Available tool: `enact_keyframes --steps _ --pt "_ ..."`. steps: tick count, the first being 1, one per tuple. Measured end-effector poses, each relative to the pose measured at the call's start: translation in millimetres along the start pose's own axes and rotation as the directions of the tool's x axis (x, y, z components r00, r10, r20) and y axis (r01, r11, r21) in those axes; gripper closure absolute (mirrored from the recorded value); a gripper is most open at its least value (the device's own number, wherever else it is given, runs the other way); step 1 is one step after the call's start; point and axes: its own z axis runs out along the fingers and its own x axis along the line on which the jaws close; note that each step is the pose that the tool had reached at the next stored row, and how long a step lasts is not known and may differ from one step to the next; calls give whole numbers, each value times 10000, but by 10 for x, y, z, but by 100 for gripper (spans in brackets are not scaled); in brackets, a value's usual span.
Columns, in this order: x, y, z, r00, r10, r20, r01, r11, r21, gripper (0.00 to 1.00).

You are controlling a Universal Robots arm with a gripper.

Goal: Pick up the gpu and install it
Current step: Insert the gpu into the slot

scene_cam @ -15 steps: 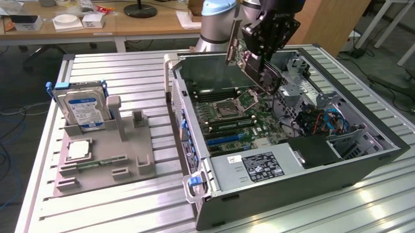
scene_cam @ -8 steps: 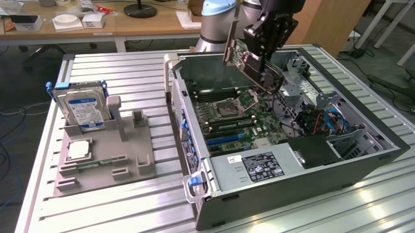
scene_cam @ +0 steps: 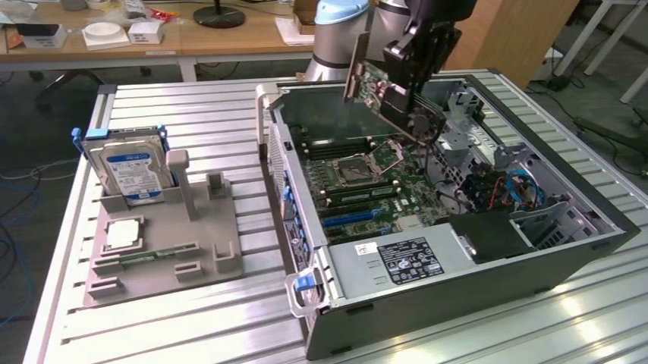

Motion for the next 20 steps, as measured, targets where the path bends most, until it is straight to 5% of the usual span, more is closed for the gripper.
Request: enact_keyframes --steps 10,20 --pt "9 -2 0 9941 -1086 5 1086 9941 6 74" --pt "10 -2 0 9730 -2310 10 2310 9730 14 74"
